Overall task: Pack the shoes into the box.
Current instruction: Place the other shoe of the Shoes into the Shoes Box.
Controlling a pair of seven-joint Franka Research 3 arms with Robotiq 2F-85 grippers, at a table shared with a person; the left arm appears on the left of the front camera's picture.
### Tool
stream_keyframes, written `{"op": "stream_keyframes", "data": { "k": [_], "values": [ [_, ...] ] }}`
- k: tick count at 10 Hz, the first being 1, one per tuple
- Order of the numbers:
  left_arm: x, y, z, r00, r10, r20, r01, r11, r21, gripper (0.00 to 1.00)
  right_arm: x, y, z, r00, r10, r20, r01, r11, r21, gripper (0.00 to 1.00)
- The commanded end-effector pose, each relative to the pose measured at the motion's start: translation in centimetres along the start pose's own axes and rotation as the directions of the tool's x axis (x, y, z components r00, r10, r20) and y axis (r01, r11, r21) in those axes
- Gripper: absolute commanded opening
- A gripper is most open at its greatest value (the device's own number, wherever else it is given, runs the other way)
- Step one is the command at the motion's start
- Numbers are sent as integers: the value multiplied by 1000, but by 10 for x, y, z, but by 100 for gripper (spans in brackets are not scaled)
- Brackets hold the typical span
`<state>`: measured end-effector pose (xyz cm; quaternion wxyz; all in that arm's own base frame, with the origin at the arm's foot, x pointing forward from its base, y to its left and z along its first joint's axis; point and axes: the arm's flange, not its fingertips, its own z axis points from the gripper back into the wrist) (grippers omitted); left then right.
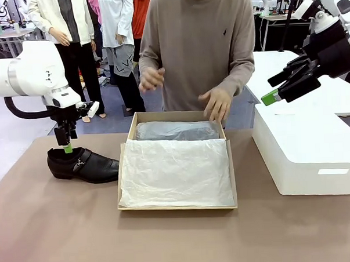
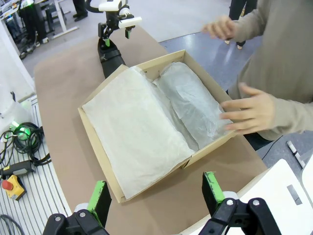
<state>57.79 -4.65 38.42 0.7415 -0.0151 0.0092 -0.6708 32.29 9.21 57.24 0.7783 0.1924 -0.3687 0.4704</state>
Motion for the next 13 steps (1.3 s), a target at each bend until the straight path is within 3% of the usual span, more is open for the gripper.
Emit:
{"op": "stream_keyframes", "data": {
  "k": [1, 13],
  "values": [
    [-2, 4, -4, 1000, 19, 2, -19, 1000, 6, 100, 1, -2, -1, 1000, 7, 19, -8, 1000, 14, 100],
    [-5, 25, -50, 1000, -10, -22, 9, 998, -57, 100, 1, -2, -1, 1000, 7, 19, -8, 1000, 14, 100]
  ]
}}
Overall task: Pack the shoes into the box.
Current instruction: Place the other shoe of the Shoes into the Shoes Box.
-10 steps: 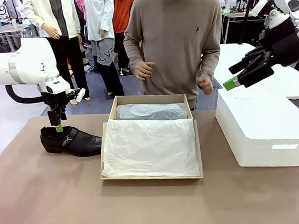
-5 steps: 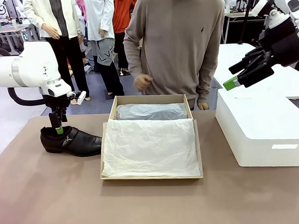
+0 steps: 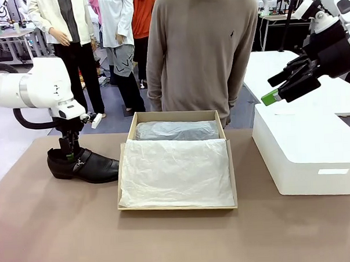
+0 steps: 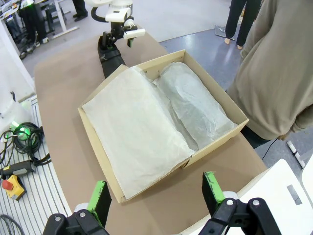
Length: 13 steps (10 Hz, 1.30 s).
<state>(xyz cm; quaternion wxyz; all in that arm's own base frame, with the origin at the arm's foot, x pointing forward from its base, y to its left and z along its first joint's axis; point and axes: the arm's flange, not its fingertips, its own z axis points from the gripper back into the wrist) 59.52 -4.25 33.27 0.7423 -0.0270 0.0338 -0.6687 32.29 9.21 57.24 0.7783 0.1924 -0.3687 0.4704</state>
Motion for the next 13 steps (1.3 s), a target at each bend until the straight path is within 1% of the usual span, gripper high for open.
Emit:
{"op": "stream_keyframes", "data": {
  "k": [1, 3, 8, 9, 13],
  "values": [
    [-2, 6, -1, 1000, -16, -3, 16, 1000, -15, 100, 1, -2, -1, 1000, 7, 19, -8, 1000, 14, 100],
    [-1, 6, -4, 1000, -29, 3, 29, 999, -27, 100, 1, -2, -1, 1000, 7, 19, -8, 1000, 14, 100],
    [-1, 5, -4, 1000, -27, 0, 26, 999, -47, 3, 1, -2, -1, 1000, 7, 19, -8, 1000, 14, 100],
    [-1, 5, -4, 1000, -28, -2, 28, 999, -47, 0, 1, -2, -1, 1000, 7, 19, -8, 1000, 14, 100],
    [-2, 3, -4, 999, -26, -24, 25, 999, -39, 0, 1, -2, -1, 1000, 7, 19, -8, 1000, 14, 100]
  ]
}}
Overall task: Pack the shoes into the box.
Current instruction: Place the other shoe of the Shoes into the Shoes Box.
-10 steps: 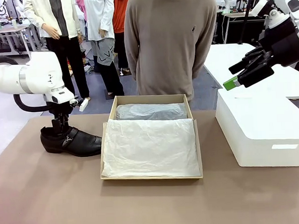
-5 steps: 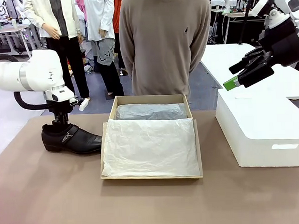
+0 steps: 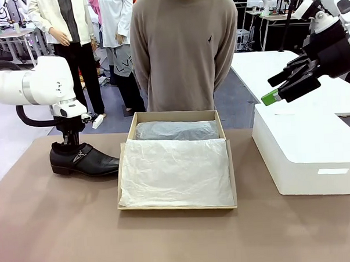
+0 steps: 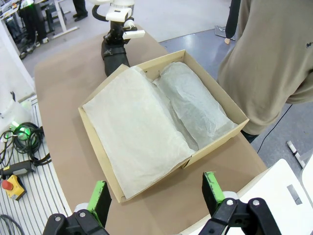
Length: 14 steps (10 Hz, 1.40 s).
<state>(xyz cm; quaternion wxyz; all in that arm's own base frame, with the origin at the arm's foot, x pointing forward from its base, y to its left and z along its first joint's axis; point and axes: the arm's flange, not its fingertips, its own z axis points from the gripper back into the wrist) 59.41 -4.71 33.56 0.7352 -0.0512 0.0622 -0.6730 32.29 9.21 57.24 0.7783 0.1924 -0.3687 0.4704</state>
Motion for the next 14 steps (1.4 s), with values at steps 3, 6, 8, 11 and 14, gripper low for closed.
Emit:
{"op": "stream_keyframes", "data": {
  "k": [3, 6, 8, 11, 14],
  "values": [
    [-7, 3, -5, 1000, -11, -20, 12, 999, 45, 0, 1, -2, -1, 1000, 7, 19, -8, 1000, 14, 100],
    [-15, 0, 10, 1000, -5, -17, 6, 998, 59, 0, 1, -2, -1, 1000, 7, 19, -8, 1000, 14, 100],
    [-32, -1, 43, 1000, 16, -18, -14, 994, 105, 0, 1, -2, -1, 1000, 7, 19, -8, 1000, 14, 100],
    [-49, 1, 85, 995, 104, 9, -104, 984, 142, 0, 1, -2, -1, 1000, 7, 19, -8, 1000, 14, 100],
    [-58, -6, 130, 936, 341, 86, -347, 935, 77, 0, 1, -2, -1, 1000, 7, 19, -8, 1000, 14, 100]
  ]
}}
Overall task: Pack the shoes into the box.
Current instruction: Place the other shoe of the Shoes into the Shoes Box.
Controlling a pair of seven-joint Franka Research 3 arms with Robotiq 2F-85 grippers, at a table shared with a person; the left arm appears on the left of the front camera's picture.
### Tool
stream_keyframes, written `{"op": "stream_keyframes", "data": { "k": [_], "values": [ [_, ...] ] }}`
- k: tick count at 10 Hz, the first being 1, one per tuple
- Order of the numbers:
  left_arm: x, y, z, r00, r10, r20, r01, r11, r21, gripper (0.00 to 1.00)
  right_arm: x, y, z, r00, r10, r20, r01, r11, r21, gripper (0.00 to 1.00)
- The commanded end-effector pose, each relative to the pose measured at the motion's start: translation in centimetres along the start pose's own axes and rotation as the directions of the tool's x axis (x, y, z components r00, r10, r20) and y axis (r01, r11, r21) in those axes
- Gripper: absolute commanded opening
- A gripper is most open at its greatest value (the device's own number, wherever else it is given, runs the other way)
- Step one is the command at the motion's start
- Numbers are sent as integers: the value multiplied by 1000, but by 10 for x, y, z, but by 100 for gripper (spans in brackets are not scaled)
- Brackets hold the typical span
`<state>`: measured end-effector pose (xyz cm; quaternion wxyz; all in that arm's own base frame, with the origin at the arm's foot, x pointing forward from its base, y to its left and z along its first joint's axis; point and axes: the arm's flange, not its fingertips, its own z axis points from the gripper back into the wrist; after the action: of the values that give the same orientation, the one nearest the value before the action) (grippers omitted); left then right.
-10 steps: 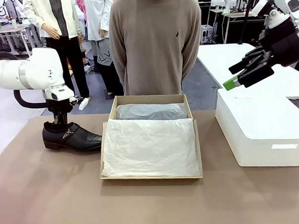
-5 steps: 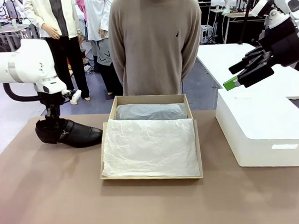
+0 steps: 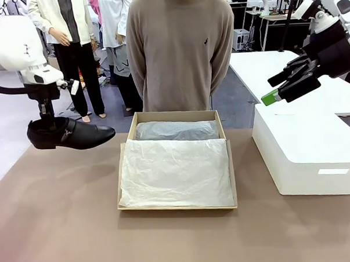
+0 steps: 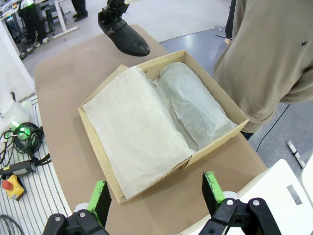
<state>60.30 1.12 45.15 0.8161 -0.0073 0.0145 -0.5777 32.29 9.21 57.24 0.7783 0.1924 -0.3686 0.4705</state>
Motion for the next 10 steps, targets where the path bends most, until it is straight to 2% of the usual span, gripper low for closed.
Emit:
{"op": "stream_keyframes", "data": {
  "k": [1, 2, 4, 5, 6, 7, 10],
  "values": [
    [1, -3, 26, 983, 177, 50, -173, 983, -68, 0, 1, -2, -1, 1000, 7, 19, -8, 1000, 13, 100],
    [0, -5, 36, 965, 253, 64, -246, 964, -104, 0, 1, -2, -1, 1000, 7, 19, -8, 1000, 13, 100],
    [-1, -11, 46, 948, 311, 69, -293, 936, -197, 0, 1, -2, -1, 1000, 7, 19, -8, 1000, 13, 100],
    [2, -15, 48, 953, 299, 57, -283, 940, -192, 0, 1, -2, -1, 1000, 7, 19, -8, 1000, 13, 100],
    [4, -19, 49, 965, 261, 35, -256, 961, -107, 0, 1, -2, -1, 1000, 7, 19, -8, 1000, 13, 100],
    [1, -16, 40, 958, 284, 42, -272, 946, -174, 0, 1, -2, -1, 1000, 7, 19, -8, 1000, 13, 100],
    [1, -16, 40, 958, 284, 42, -272, 946, -174, 0, 1, -2, -1, 1000, 7, 19, -8, 1000, 13, 100]
  ]
}}
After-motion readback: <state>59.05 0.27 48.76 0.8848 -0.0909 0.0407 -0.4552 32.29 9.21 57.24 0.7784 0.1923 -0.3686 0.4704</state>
